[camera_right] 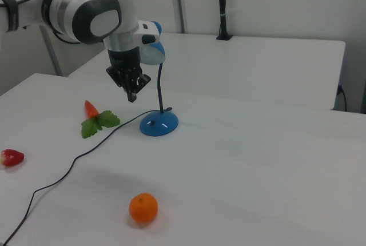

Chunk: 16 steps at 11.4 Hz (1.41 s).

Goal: Turn on desk lamp
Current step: 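Move the gripper over the blue lamp's base toward its switch, then lower the gripper onto the switch on the lamp base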

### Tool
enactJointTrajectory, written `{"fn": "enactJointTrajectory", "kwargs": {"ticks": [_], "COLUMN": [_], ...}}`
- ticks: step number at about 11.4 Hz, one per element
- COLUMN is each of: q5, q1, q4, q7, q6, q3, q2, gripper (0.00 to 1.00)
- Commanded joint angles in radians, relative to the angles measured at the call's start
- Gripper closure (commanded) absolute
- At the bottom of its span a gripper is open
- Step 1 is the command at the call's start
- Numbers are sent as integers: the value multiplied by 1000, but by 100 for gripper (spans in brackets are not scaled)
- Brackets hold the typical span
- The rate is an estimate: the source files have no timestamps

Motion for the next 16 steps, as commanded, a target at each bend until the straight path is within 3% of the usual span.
{"fn": "enactJointTrajectory", "kwargs": {"ticks": [1,9,16], "q5": [5,8,5], "q1": [42,147,157], "q4": [11,-36,-10], "q7": [-24,51,53], "q6": [144,624,740], "q3": [0,0,0], "q2": [87,299,392], "gripper": [100,100,100]}}
